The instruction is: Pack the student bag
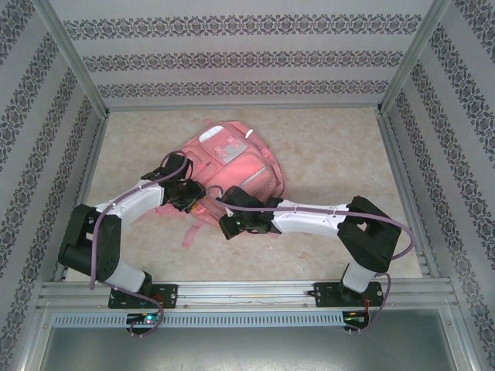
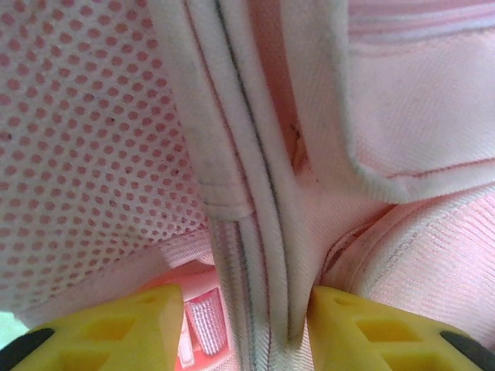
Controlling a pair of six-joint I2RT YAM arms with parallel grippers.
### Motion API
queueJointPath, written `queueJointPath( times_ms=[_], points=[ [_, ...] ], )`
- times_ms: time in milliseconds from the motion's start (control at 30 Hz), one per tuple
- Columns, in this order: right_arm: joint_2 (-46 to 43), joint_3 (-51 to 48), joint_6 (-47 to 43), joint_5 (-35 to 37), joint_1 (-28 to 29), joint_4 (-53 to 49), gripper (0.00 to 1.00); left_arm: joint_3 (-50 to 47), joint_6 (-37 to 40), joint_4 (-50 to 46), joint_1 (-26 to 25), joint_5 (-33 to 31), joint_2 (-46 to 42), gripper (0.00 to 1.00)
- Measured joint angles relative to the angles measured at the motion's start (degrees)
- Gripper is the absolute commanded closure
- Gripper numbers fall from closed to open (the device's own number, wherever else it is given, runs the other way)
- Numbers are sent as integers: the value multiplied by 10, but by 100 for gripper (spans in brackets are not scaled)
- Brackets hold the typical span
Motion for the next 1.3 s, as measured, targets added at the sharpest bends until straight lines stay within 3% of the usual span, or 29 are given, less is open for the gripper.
queueJointPath(
  times_ms=[100, 167, 367, 533, 833, 900, 1000, 1067, 1133, 1200, 1300],
  points=[
    [0, -1, 7, 14, 3, 7, 100, 5, 9, 12, -1, -5, 21, 89],
    [0, -2, 10, 24, 5, 6, 100, 13, 20, 15, -1, -5, 28, 100],
    [-14, -2, -10, 66, 4, -39, 100, 34, 89, -11, 10, 0, 31, 100],
    [-39, -15, -35, 90, -35, -88, 100, 57, 188, -30, 48, 11, 31, 100],
    [-58, -41, -97, 93, -153, -107, 100, 147, 410, -95, 102, 153, 106, 100],
    [-56, -26, -115, 104, -149, -122, 100, 209, 460, -146, 109, 160, 154, 100],
    [-55, 9, -136, 130, -100, -146, 100, 287, 506, -189, 127, 160, 216, 100],
    [-54, 31, -136, 129, -59, -146, 100, 323, 520, -202, 142, 158, 244, 88],
    [-46, 51, -123, 115, -21, -131, 100, 357, 518, -215, 149, 149, 268, 60],
    [-30, 65, -107, 101, 0, -124, 100, 385, 495, -212, 151, 121, 284, 53],
    [17, 95, -84, 78, 18, -121, 100, 396, 448, -201, 154, 97, 284, 51]
  ],
)
